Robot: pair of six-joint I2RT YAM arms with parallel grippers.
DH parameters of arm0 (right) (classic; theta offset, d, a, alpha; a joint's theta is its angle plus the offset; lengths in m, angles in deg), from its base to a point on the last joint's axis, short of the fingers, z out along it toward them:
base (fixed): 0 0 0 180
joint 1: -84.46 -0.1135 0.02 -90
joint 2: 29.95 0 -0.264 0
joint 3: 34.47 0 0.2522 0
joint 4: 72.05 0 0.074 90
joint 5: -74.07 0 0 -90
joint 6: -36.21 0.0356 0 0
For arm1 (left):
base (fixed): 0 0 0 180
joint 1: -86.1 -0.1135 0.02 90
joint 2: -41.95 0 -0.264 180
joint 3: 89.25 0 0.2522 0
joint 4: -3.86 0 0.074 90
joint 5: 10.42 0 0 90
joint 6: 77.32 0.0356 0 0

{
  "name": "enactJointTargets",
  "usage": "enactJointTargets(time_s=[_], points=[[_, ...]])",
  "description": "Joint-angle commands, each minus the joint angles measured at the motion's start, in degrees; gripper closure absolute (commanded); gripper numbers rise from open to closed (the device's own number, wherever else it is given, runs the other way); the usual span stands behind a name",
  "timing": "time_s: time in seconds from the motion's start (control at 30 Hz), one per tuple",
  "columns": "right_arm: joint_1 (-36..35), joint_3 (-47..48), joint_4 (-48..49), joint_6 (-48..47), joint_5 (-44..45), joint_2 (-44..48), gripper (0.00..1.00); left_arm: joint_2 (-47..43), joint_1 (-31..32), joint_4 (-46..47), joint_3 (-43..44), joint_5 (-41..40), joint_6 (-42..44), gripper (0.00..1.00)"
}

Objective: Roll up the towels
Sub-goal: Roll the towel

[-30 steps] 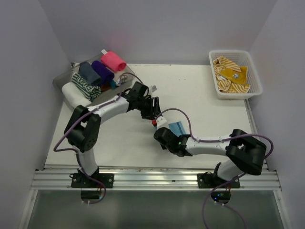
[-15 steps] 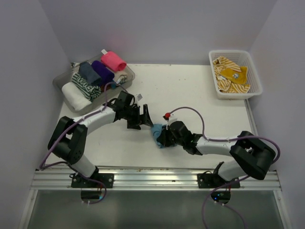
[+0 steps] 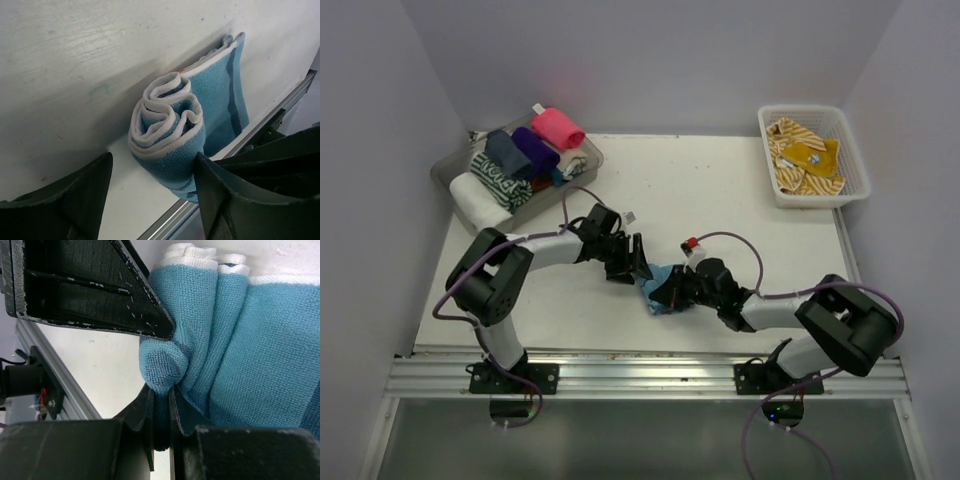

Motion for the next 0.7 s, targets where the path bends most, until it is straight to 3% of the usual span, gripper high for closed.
enactJointTargets(time_s=[0.0,0.2,0.23,0.27,0.33,0.4,0.57,0.67], points=[[1.76,-1.45,3.73,3.13,-5.96,-2.06,1.0,3.02,1.13,4.38,1.7,0.95,-1.04,0.35],[2.3,0.57,2.69,2.08,-7.82,-4.53,0.98,3.29,1.57,4.22,2.84,1.23,-2.62,0.74],[2.3,1.1,-0.37,1.55,-6.43,-4.27,0.92,2.86,1.65,3.6,3.02,0.87,-2.71,0.84],[2.21,2.75,-3.01,0.15,-5.81,-3.83,0.82,2.5,1.57,2.12,3.45,0.35,-2.71,0.87],[2.03,4.61,-7.67,-2.92,-4.31,-1.9,0.73,2.06,1.57,0.0,4.16,-1.41,-2.54,0.95],[1.07,7.77,-16.63,-5.38,-0.19,0.12,0.65,1.8,1.57,-3.59,5.3,-4.12,-2.45,1.0],[-4.28,18.12,-39.18,-13.91,15.09,6.89,0.54,0.13,1.39,-12.03,7.15,-10.37,-2.97,1.0],[-11.48,24.71,-48.72,-17.78,30.45,5.94,0.5,-1.01,1.39,-14.24,7.33,-13.19,-3.77,1.0]])
